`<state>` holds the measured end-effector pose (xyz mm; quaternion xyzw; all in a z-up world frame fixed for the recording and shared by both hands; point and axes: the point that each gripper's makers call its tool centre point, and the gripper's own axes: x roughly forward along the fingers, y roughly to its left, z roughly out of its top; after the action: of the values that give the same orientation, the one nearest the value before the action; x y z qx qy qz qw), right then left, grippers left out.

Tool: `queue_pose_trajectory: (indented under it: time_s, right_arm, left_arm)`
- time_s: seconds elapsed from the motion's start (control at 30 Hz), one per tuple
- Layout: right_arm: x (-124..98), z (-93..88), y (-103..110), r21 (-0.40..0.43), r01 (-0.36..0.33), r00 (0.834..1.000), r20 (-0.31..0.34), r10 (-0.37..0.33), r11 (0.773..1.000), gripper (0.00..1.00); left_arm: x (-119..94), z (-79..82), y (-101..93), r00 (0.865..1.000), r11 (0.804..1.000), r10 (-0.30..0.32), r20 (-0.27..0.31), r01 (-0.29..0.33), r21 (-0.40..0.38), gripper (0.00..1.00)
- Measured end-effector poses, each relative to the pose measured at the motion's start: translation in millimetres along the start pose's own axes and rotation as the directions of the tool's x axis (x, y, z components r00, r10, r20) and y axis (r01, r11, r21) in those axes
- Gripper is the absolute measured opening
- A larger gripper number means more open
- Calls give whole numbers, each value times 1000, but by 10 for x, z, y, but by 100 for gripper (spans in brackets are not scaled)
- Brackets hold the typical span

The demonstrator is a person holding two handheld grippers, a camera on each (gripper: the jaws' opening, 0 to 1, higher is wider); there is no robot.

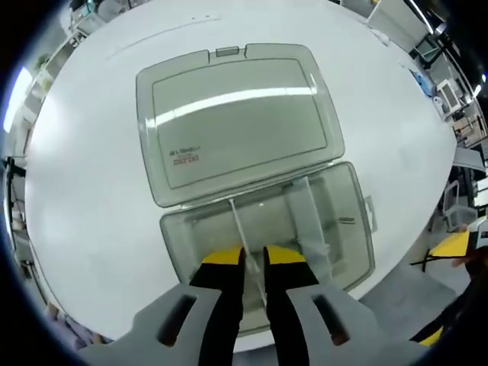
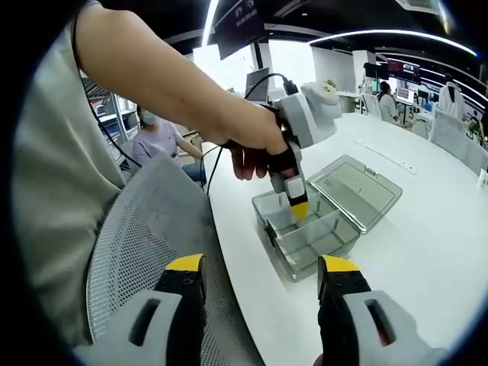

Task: Insert the divider into the dual guide fixture by aligning both edges with the guide slots and pushing it downward to the bottom, including one-sided entry, uneven engagement, binding, and posture correction.

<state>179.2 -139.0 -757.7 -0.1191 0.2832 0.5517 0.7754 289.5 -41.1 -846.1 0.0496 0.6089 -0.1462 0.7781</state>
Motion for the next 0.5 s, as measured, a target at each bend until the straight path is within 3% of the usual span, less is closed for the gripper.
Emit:
queue_pose_trajectory:
  time_s: [0.5]
  right_arm:
    - [6, 15, 22, -8, -3, 1000, 3, 3, 1000, 56]
  left_arm:
    - [-95, -82, -19, 1000, 999, -15, -9, 15, -28, 5]
